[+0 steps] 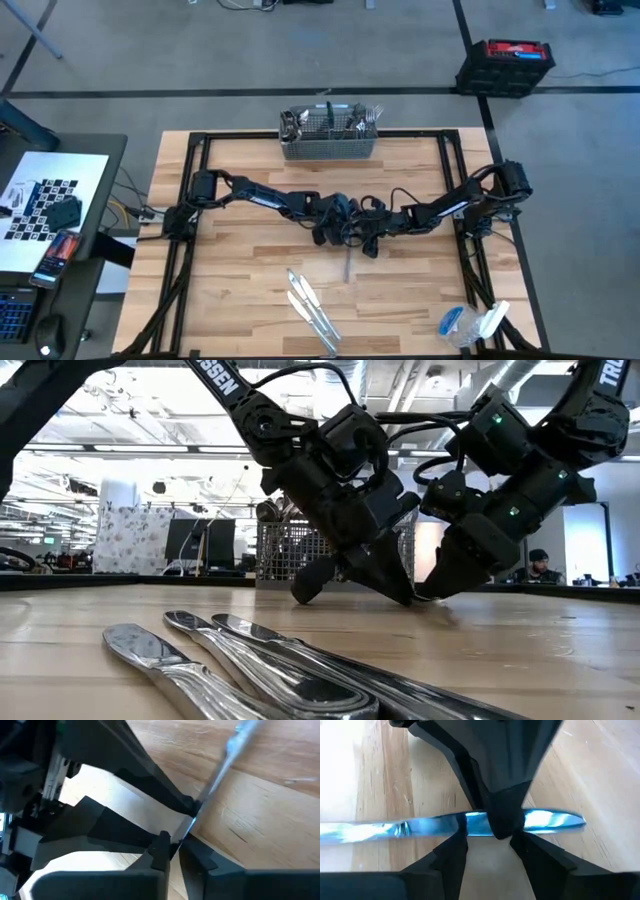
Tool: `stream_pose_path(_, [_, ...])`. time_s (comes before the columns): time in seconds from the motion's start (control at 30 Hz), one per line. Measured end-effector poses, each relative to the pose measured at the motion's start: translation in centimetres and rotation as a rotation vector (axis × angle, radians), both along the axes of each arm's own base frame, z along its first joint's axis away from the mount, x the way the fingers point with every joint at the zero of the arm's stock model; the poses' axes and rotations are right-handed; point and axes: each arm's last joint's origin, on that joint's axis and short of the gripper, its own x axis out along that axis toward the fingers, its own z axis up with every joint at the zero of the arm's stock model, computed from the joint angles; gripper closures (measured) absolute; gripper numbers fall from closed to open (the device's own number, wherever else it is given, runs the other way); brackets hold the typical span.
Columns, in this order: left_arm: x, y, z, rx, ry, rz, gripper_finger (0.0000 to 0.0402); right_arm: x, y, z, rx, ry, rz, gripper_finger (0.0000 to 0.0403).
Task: Sort silverware
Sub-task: Put the silver table knife into the gray organizer
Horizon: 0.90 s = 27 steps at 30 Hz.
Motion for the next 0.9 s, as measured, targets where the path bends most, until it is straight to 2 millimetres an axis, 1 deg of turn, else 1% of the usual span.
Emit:
stream_pose_path(0.1, [-0.1, -0.5, 0.0, -0.014, 0.012, 0.042, 0.0396, 0.0, 0.2, 0.1, 0.002, -0.002, 0.004, 0.0237])
stream_pose_path(0.23, [-0.3, -1.2, 1.4, -0.091, 0.005, 0.207, 0.0399, -0.3, 0.4, 1.3, 0.003, -0.014, 0.009, 0.0237])
stream_pose_path(0.33, [-0.8, -1.4, 3.2, -0.213, -0.004, 0.372, 0.04, -1.2, 0.3, 2.7, 0.012, -0.001, 0.0, 0.0237])
stream_pose_path(0.43, [-1.7, -1.4, 5.5, -0.324, 0.004, 0.513, 0.0399, -2.1, 0.2, 4.9, 0.043, -0.031, -0.03, 0.0237])
stream_pose_path(0.5, [-1.8, -1.4, 7.1, -0.386, -0.04, 0.577, 0.0399, -2.8, 0.4, 6.1, 0.071, -0.047, -0.041, 0.0237])
stream_pose_path(0.6, [-2.2, -1.4, 10.0, -0.46, -0.108, 0.638, 0.0399, -3.5, 0.8, 8.3, 0.115, -0.144, -0.033, 0.0237])
stream_pose_path(0.67, [-2.4, -1.3, 11.0, -0.503, -0.137, 0.678, 0.0399, -3.6, 1.2, 9.3, 0.133, -0.207, -0.016, 0.0237])
stream_pose_path(0.73, [-2.5, -1.3, 11.3, -0.534, -0.146, 0.708, 0.04, -3.6, 1.5, 9.4, 0.129, -0.215, 0.005, 0.0238])
stream_pose_path(0.8, [-2.5, -1.2, 11.5, -0.553, -0.156, 0.725, 0.04, -3.4, 1.7, 8.7, 0.115, -0.177, 0.017, 0.0242])
stream_pose_path(0.9, [-2.5, -1.5, 11.7, -0.578, -0.163, 0.74, 0.04, -2.9, 1.4, 7.6, 0.076, -0.142, -0.013, 0.0252])
